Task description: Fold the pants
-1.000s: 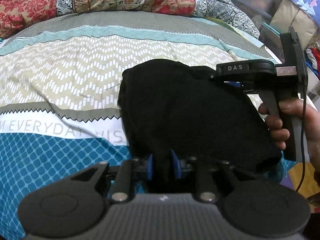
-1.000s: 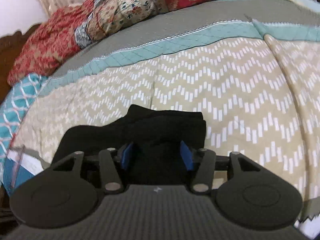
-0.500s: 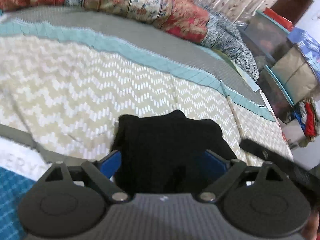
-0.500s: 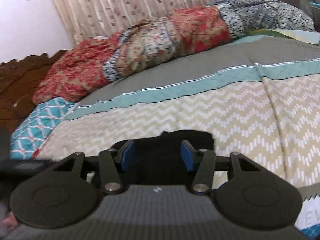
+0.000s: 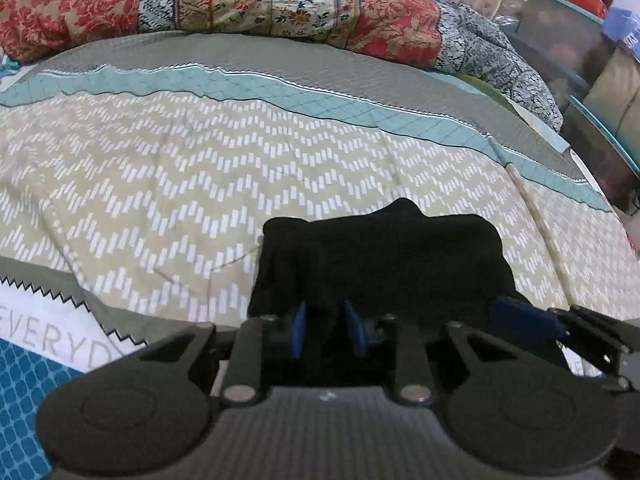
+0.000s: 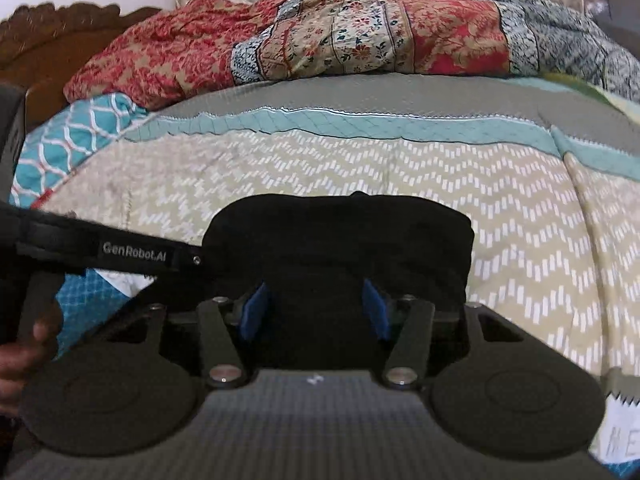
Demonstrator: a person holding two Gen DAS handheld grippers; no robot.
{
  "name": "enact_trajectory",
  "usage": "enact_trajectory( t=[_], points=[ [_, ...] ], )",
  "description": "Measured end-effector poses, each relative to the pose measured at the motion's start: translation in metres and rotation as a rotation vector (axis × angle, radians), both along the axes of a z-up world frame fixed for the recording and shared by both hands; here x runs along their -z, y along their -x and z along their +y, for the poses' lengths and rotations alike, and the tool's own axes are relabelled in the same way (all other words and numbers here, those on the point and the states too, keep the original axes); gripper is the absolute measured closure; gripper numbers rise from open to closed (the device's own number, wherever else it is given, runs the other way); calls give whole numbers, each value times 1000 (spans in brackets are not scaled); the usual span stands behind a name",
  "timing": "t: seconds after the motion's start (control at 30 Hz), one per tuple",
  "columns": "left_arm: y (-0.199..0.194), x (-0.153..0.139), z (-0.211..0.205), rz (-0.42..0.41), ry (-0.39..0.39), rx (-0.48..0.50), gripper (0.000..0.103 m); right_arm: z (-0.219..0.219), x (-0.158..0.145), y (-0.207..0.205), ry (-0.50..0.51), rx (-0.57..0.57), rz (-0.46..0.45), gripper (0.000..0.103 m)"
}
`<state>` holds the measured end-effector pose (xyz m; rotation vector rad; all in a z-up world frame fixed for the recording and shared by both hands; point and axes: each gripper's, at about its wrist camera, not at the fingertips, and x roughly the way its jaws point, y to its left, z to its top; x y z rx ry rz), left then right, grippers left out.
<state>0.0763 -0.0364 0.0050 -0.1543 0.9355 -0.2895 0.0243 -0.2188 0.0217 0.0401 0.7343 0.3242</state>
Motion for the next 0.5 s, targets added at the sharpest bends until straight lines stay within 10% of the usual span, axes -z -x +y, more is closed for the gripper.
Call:
enact_trajectory(
  t=[0.13,0.5],
  points=[
    [5,-13,11,12,30,-32,69,5,-13,8,47,-18,-32,46],
    [55,-53,27,-65,206,21,70,2,-47,80,-218,-202,11,46]
  ],
)
